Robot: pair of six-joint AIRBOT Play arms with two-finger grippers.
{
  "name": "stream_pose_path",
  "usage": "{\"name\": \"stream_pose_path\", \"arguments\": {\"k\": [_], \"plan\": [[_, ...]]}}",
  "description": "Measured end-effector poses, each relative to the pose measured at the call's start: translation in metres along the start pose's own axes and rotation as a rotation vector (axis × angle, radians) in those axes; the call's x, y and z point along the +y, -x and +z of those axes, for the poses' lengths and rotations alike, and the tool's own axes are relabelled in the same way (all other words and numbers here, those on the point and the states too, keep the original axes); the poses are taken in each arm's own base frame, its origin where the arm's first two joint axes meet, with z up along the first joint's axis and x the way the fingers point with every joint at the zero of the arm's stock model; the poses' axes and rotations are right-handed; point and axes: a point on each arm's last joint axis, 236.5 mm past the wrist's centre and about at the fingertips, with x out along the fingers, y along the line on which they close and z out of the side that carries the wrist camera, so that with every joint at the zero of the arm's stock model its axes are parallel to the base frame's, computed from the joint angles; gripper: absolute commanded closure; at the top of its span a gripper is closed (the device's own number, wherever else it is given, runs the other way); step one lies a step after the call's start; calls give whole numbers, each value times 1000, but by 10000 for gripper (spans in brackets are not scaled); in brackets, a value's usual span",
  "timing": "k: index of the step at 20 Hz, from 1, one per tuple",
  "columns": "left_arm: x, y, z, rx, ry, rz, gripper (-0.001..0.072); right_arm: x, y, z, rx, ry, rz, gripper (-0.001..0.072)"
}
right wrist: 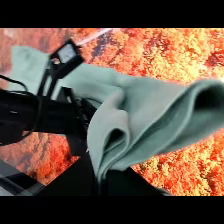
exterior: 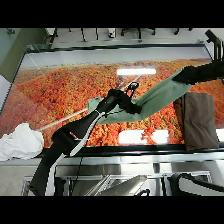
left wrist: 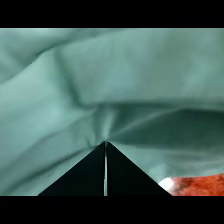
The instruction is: Fold the shirts.
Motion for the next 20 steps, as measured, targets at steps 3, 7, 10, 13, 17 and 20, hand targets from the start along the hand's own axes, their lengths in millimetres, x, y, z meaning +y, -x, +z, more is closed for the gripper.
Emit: {"name": "stream_pose_path", "arguments": {"k": [3,7,10,13,17,20], "plan": [[-7,33,8,-6,54,-59,685,6,6,-4,14,-8,4,696],[19,183,39,-115,80,-75,685,16,1,-7,33,-22,20,696],[52,354,47,-354,102,-7,686,52,-38,-4,43,-4,79,696],[60,500,8,-577,117,100,685,115,-113,-5,51,22,161,695],[54,609,-62,-768,148,265,686,215,-253,-45,59,51,245,110],[55,641,-103,-851,210,368,685,258,-330,-94,65,85,250,113]]}}
